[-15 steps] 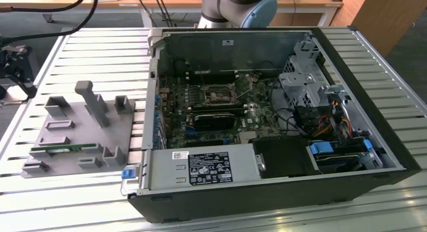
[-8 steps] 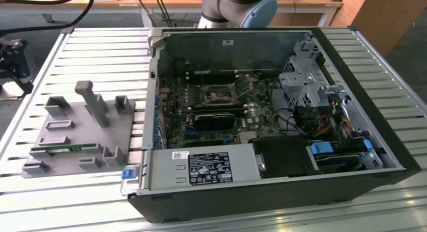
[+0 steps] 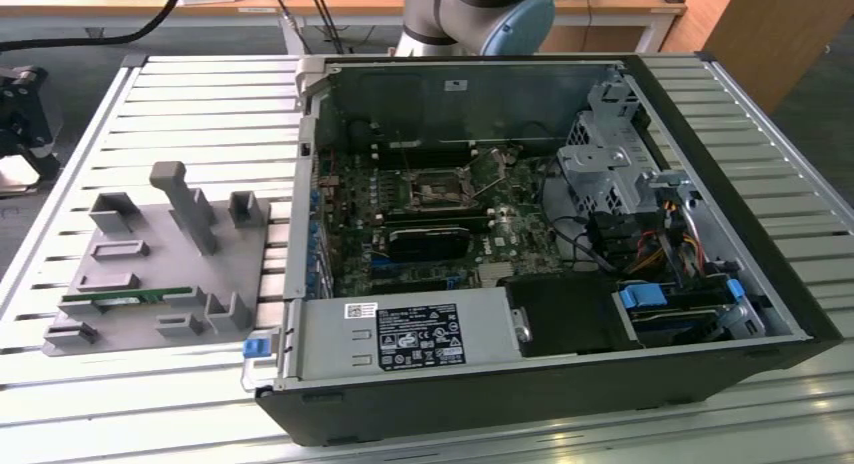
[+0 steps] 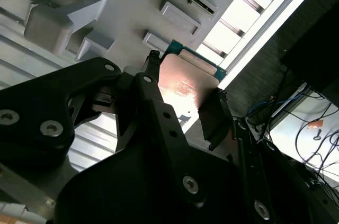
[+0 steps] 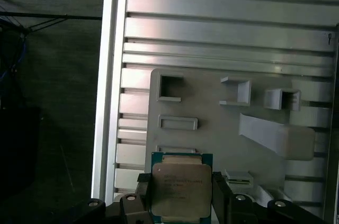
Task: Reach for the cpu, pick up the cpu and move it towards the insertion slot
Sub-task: 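Pick up the cpu and move it towards the insertion slot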
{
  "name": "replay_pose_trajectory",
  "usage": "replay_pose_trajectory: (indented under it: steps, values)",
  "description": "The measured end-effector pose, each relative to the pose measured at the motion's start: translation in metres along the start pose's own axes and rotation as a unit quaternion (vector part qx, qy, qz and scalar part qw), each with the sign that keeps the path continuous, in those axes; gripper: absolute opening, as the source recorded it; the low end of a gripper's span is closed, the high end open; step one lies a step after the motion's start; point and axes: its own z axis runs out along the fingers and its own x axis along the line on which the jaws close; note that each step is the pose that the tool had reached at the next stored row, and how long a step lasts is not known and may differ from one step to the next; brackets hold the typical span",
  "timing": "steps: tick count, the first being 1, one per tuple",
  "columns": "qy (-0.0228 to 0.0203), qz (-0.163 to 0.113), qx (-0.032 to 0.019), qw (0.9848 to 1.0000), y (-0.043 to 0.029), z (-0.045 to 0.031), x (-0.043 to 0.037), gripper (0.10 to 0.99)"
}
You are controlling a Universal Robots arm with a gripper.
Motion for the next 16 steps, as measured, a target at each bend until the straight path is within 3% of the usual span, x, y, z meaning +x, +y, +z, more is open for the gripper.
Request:
replay_pose_trajectory:
  steps: [16]
  values:
    - [0.0004, 0.000, 0.0083, 1.0000, 0.0012, -0.0233, 0.0003, 0.541]
